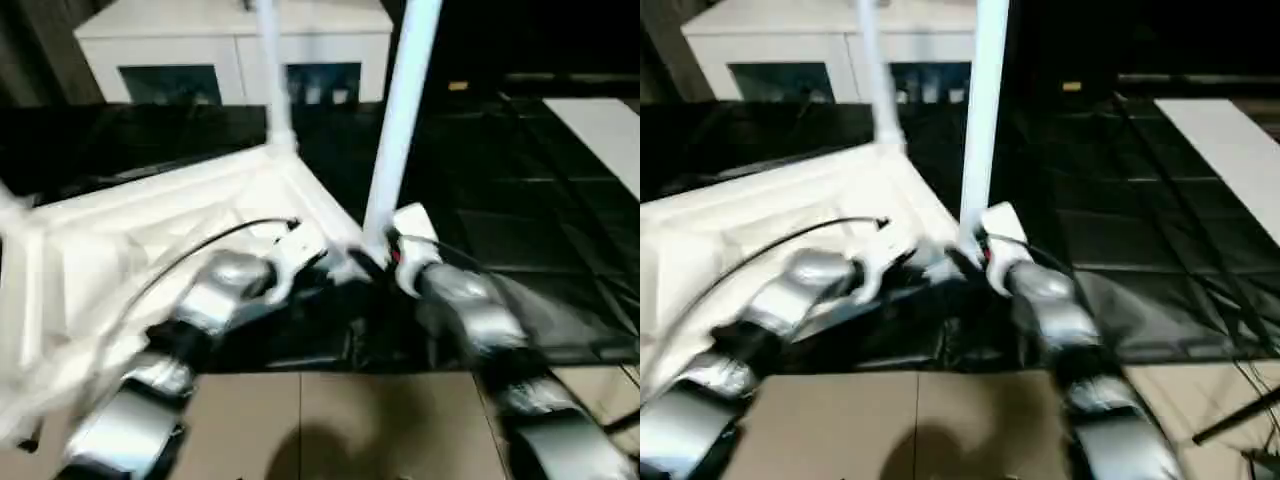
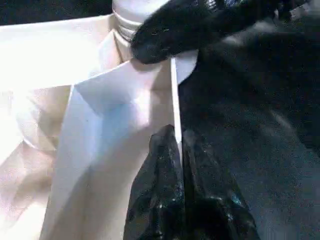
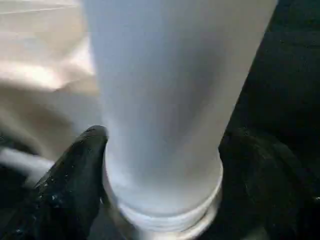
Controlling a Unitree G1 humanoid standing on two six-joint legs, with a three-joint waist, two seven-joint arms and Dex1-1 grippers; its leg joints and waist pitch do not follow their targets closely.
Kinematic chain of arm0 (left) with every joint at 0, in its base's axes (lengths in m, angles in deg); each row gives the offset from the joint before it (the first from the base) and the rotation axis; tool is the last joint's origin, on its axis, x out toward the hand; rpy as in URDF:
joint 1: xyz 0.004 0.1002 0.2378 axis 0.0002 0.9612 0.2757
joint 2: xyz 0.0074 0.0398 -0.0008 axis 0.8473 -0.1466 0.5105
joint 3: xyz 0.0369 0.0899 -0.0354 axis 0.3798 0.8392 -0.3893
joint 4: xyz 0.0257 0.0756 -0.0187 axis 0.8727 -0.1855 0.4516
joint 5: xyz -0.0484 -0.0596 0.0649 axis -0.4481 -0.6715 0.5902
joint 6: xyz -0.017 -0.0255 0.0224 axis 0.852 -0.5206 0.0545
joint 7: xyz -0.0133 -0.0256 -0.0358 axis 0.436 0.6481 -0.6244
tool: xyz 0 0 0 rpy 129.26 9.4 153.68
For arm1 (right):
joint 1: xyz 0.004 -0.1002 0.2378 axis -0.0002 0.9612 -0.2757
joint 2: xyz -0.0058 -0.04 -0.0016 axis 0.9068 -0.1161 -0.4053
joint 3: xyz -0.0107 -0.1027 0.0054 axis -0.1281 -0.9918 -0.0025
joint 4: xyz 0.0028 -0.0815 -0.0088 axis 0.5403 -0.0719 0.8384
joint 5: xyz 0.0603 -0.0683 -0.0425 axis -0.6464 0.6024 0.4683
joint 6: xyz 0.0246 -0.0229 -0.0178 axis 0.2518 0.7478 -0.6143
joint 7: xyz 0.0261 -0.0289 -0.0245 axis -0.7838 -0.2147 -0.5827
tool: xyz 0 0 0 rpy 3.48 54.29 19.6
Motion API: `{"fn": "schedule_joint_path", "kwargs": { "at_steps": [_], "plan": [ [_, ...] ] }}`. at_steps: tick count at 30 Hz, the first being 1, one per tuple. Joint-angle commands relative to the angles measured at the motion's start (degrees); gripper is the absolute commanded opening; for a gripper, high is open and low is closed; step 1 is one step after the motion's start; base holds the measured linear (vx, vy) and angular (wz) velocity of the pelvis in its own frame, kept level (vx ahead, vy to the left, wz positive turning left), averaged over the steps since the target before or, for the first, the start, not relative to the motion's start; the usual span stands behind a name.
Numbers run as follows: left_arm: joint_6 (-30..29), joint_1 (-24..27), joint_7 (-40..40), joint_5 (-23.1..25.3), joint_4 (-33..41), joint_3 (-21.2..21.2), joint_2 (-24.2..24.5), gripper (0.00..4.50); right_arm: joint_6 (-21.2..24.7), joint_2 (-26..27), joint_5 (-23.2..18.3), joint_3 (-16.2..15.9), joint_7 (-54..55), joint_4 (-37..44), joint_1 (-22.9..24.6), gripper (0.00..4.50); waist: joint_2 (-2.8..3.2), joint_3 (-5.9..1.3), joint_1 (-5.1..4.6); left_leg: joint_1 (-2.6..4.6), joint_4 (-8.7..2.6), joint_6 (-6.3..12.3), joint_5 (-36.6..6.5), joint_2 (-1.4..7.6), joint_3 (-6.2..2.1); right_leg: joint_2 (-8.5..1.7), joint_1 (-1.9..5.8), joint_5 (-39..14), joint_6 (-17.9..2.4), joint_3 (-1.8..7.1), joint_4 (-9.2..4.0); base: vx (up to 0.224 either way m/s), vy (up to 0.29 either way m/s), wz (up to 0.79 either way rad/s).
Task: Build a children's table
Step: Rotate leg to tighten
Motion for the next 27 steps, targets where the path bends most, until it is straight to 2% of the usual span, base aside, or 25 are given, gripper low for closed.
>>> {"fn": "schedule_joint_path", "kwargs": {
  "at_steps": [1, 2, 3, 5, 9, 10, 13, 14, 15, 17, 19, 20, 23, 27],
  "plan": [
    [0.5, 2.4, -7.6, -1.8, 2.7, 2.3, 1.2, 0.00, 0.5, -2.4, -1.7, -2.0, -8.1, 4.3, 1.8, 4.01, -0.49, -3.98, 0.22, 0.04, -3.56, 6.61, -9.8, 0.48, 0.57, -1.70, 3.71, -5.8, -15.8, 1.36, -3.49, 0.000, 0.000, 0.00],
    [0.0, 2.8, -9.2, -2.3, 3.9, 2.4, 2.0, 0.00, 0.8, -3.3, -2.1, -2.4, -10.1, 5.3, 2.4, 4.01, -0.24, -3.91, 0.43, 0.13, -3.64, 6.45, -10.2, 0.62, 0.58, -1.77, 3.73, -6.0, -16.2, 1.36, -3.46, 0.000, 0.000, 0.00],
    [-0.6, 3.2, -10.0, -2.5, 5.0, 2.5, 2.8, 0.00, 1.1, -4.4, -2.7, -2.9, -12.7, 6.4, 3.1, 4.01, -0.32, -3.77, 0.50, 0.16, -3.70, 6.08, -11.0, 0.65, 0.72, -1.68, 3.51, -7.0, -16.2, 1.39, -3.59, 0.000, 0.000, 0.00],
    [-2.6, 3.9, -12.9, -2.8, 7.4, 2.9, 5.4, 0.00, 2.2, -6.9, -4.7, -4.2, -19.0, 9.8, 4.6, 4.01, -0.14, -3.85, 0.93, 0.41, -3.68, 5.56, -11.7, 0.73, 0.71, -1.69, 3.55, -7.4, -16.1, 1.46, -3.50, 0.000, 0.000, 0.00],
    [-3.6, 4.8, -14.7, -3.4, 9.4, 2.4, 6.9, 0.00, 3.8, -8.3, -5.6, -4.6, -23.6, 12.6, 5.5, 4.01, -0.28, -3.57, 0.71, 0.25, -4.02, 4.44, -13.8, 0.62, 0.60, -1.77, 3.52, -11.5, -15.2, 1.43, -3.90, 0.000, 0.000, 0.00],
    [-3.6, 5.0, -15.1, -3.5, 9.8, 2.1, 7.3, 0.00, 4.3, -8.9, -5.7, -5.0, -25.2, 13.5, 5.7, 4.01, -0.49, -3.58, 0.78, 0.32, -4.03, 4.20, -13.9, 0.62, 0.56, -1.79, 3.56, -12.5, -14.5, 1.50, -4.01, 0.000, 0.000, 0.00],
    [-3.9, 5.5, -15.5, -3.5, 10.4, 2.0, 8.0, 0.00, 3.4, -9.7, -4.4, -6.2, -26.4, 13.0, 5.7, 4.01, -0.45, -3.56, 0.76, 0.17, -4.08, 3.66, -13.4, 0.55, 0.49, -1.87, 3.36, -14.2, -13.7, 1.52, -4.15, 0.000, 0.000, 0.00],
    [-4.0, 5.6, -15.5, -3.6, 10.7, 1.9, 8.1, 0.00, 3.1, -9.6, -4.1, -6.3, -26.2, 12.6, 5.5, 4.01, -0.46, -3.57, 0.74, 0.17, -4.06, 3.58, -13.2, 0.52, 0.50, -1.86, 3.35, -14.3, -13.7, 1.53, -4.18, 0.000, 0.000, 0.00],
    [-4.4, 5.8, -15.4, -3.8, 11.3, 1.8, 8.2, 0.00, 2.8, -9.5, -3.8, -6.4, -25.8, 11.9, 5.3, 4.01, -0.72, -3.61, 0.69, 0.09, -4.04, 3.55, -13.0, 0.53, 0.51, -1.87, 3.38, -14.0, -13.7, 1.55, -4.12, 0.000, 0.000, 0.00],
    [-4.9, 6.0, -15.4, -4.0, 11.8, 1.8, 8.3, 0.00, 2.6, -9.3, -3.5, -6.5, -25.7, 11.3, 5.0, 4.01, -0.55, -3.66, 0.61, 0.08, -3.99, 3.57, -12.2, 0.53, 0.49, -1.84, 3.32, -12.9, -14.0, 1.54, -4.00, 0.000, 0.000, 0.00],
    [-5.2, 6.2, -15.4, -4.0, 12.4, 1.7, 8.3, 0.00, 2.8, -9.2, -2.8, -6.8, -25.7, 11.2, 4.9, 3.75, -0.60, -3.76, 0.66, 0.00, -3.87, 3.99, -10.7, 0.48, 0.53, -1.74, 3.41, -10.4, -14.5, 1.53, -3.73, 0.000, 0.000, 0.00],
    [-5.3, 6.2, -15.3, -4.0, 12.4, 1.7, 8.3, 0.00, 2.8, -9.2, -2.7, -6.8, -25.7, 11.2, 4.9, 3.75, -0.60, -3.74, 0.65, -0.03, -3.88, 4.09, -10.6, 0.48, 0.51, -1.73, 3.46, -10.2, -14.5, 1.49, -3.70, 0.000, 0.000, 0.00],
    [-5.4, 6.3, -15.2, -4.0, 12.7, 1.5, 8.2, 0.00, 2.9, -9.1, -2.6, -6.9, -25.5, 11.2, 4.8, 3.34, -0.64, -3.77, 0.65, 0.00, -3.81, 4.48, -10.2, 0.45, 0.54, -1.72, 3.50, -9.4, -14.8, 1.48, -3.63, 0.000, 0.000, 0.00],
    [-5.6, 6.4, -15.1, -4.1, 13.0, 1.5, 8.3, 0.00, 2.9, -9.0, -2.6, -6.8, -25.5, 11.2, 4.8, 3.11, -0.62, -3.65, 0.63, 0.09, -3.90, 4.13, -11.6, 0.47, 0.55, -1.81, 3.44, -12.2, -14.1, 1.50, -3.94, 0.000, 0.000, 0.00]
  ]
}}
